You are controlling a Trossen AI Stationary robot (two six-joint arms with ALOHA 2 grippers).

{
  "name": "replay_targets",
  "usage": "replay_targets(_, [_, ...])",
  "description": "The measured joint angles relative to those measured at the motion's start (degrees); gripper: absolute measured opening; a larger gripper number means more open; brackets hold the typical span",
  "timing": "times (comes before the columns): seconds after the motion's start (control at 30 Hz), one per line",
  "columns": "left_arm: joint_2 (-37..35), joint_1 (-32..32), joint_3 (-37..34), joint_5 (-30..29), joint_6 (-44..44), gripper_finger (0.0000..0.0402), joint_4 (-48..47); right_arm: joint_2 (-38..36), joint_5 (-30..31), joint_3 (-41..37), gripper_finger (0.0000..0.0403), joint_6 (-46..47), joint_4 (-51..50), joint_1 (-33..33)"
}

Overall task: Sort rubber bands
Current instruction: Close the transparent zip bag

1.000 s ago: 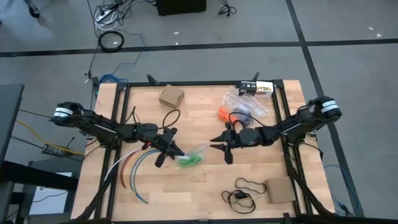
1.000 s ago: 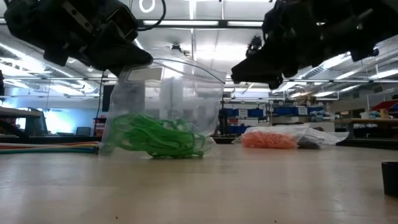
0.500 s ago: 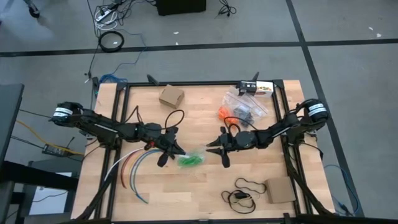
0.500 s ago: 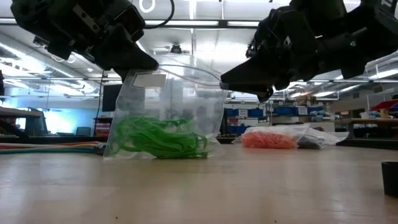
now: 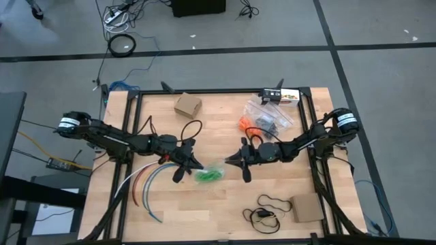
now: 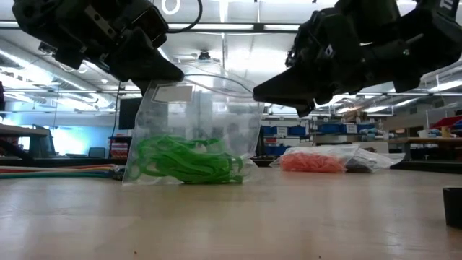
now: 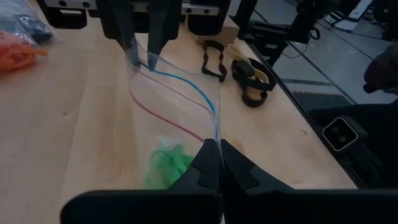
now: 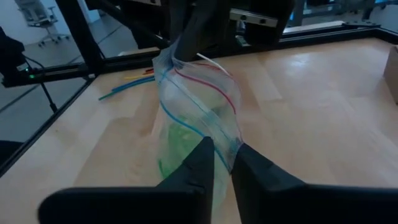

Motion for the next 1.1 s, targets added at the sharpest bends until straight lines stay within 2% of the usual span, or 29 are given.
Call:
replay_targets(0.17, [0.0,0.0,0.0,-0.15,-0.02,0.0,0.02,0.0,0.1,0.0,0.0004,-1.13,-0.5,0.0])
replay_targets(0.4, [-0.06,0.0,0.0,-0.21,-0.78,0.0,0.03,-0.65,1.94,0.0,0.0,-1.11,-0.7,0.28])
replay_targets(0.6, [-1.3,0.0,-0.02,-0.37,-1.52,0.0001,-1.01,-4.58,2.18,-0.02,0.0,-2.18,-2.86,1.13])
replay_targets(0.83, [-5.02,0.02,1.56,-4.67,-0.13,0.0001,-8.72,-14.18,2.6,-0.01,0.0,-1.69,-20.01,1.79])
replay_targets(0.97, [-7.08,0.0,2.69,-6.61,0.14,0.0009,-11.05,-18.25,3.4,-0.02,0.0,-1.8,-23.86,2.24])
replay_targets(1.1, [-7.76,0.0,3.48,-8.28,0.8,0.0043,-11.46,-19.93,3.39,0.0,0.0,-2.37,-24.47,2.78])
